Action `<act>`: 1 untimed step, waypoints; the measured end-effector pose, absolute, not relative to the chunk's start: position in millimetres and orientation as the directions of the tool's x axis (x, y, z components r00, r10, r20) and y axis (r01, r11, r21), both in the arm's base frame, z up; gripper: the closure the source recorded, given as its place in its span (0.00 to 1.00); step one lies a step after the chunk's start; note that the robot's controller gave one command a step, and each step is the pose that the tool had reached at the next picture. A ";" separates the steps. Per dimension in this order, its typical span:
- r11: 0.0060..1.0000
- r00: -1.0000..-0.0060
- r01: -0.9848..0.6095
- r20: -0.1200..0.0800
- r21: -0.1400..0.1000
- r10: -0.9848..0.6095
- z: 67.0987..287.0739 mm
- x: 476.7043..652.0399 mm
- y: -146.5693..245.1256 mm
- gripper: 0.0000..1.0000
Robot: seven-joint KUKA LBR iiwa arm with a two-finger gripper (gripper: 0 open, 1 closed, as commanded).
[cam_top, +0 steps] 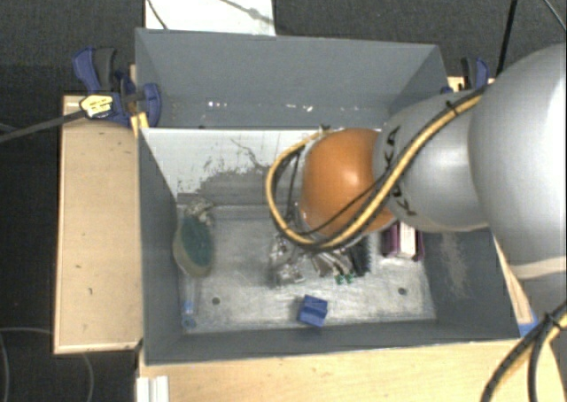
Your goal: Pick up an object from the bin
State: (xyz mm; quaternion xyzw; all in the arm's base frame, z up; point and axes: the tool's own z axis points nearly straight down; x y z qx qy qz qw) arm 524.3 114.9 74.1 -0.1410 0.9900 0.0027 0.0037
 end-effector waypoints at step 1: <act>0.964 -0.964 -0.265 -0.011 0.000 -0.265 161.6 531.3 116.3 1.00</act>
Offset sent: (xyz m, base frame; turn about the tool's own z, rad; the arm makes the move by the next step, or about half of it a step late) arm 0.0042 0.0008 0.0821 0.0171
